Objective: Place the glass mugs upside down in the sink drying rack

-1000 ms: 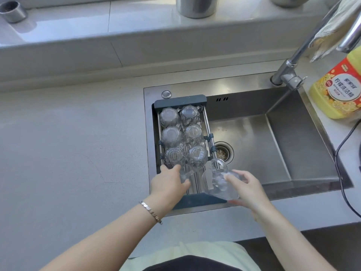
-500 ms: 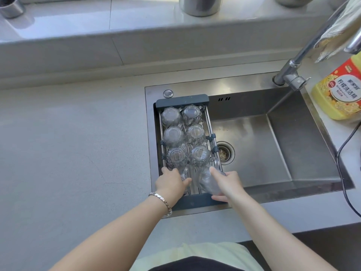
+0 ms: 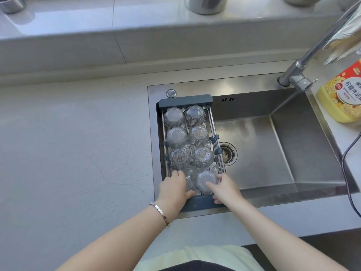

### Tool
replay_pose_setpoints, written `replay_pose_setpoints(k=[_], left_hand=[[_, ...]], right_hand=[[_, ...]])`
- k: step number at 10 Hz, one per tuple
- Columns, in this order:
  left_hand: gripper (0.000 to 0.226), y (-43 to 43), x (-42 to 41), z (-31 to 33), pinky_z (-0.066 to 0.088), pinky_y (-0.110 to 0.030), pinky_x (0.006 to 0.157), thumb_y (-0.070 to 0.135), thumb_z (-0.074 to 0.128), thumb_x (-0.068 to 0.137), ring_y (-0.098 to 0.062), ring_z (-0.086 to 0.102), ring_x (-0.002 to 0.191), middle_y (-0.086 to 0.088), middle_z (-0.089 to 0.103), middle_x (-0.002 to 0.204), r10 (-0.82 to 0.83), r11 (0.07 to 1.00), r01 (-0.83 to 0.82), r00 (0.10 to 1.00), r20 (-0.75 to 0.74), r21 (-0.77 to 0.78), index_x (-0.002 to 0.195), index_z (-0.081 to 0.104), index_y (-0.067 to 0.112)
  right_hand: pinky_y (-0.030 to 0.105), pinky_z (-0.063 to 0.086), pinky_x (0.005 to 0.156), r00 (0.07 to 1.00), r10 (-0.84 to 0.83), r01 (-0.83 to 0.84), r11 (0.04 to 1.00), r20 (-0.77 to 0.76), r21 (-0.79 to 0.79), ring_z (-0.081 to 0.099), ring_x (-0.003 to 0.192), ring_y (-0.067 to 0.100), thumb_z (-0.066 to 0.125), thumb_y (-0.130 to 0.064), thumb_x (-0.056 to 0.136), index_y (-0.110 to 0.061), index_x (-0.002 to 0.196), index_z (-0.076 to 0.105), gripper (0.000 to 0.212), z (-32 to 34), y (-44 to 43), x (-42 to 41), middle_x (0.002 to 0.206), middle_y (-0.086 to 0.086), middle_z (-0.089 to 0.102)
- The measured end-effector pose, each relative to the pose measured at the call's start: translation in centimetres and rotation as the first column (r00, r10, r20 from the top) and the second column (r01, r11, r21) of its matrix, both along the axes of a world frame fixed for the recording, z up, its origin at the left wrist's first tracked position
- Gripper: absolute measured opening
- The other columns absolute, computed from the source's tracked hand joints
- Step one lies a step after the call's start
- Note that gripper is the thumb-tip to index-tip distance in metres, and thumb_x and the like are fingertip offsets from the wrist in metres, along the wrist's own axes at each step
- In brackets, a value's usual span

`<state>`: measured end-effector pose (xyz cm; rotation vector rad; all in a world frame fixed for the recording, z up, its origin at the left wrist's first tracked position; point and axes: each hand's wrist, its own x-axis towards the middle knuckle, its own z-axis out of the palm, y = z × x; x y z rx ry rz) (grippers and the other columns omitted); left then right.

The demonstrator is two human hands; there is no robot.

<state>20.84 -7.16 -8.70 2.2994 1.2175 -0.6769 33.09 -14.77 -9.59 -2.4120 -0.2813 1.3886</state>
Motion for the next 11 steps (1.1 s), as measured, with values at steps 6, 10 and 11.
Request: replay_pose_setpoints(k=[6, 10, 11], left_hand=[[0.07, 0.6, -1.0, -0.5, 0.037, -0.04, 0.098, 0.046, 0.056, 0.087, -0.03, 0.039, 0.124, -0.009, 0.042, 0.138, -0.137, 0.985, 0.141, 0.989, -0.048, 0.1, 0.143, 0.022, 0.022], [0.031, 5.7, 1.2, 8.3, 0.049, -0.035, 0.087, 0.027, 0.047, 0.092, -0.023, 0.059, 0.097, -0.008, 0.063, 0.113, 0.045, 0.991, -0.028, 0.991, 0.127, -0.131, 0.116, 0.056, 0.009], [0.018, 8.9, 2.3, 12.8, 0.044, -0.03, 0.072, 0.025, 0.049, 0.091, -0.021, 0.049, 0.081, -0.009, 0.056, 0.092, -0.046, 0.997, 0.054, 0.991, 0.128, -0.057, 0.096, 0.057, 0.01]], right_hand=[[0.034, 0.041, 0.103, 0.889, 0.435, -0.444, 0.895, 0.145, 0.037, 0.05, 0.126, 0.025, 0.083, -0.035, 0.064, -0.019, 0.135, 0.044, 0.083, -0.3, -0.6, 2.2, 0.136, 0.006, 0.055], [0.03, 0.045, 0.093, 0.546, 0.827, -0.82, 0.56, 0.136, -0.115, 0.057, 0.113, 0.021, 0.055, -0.032, 0.088, -0.014, 0.128, 0.053, 0.044, 8.0, 4.1, 4.8, 0.13, 0.003, 0.058], [0.033, 0.049, 0.093, 0.439, 0.872, -0.87, 0.473, 0.217, -0.137, 0.061, 0.103, 0.019, 0.057, -0.034, 0.087, -0.017, 0.129, 0.054, 0.046, 13.3, 6.9, 5.8, 0.126, 0.002, 0.061]])
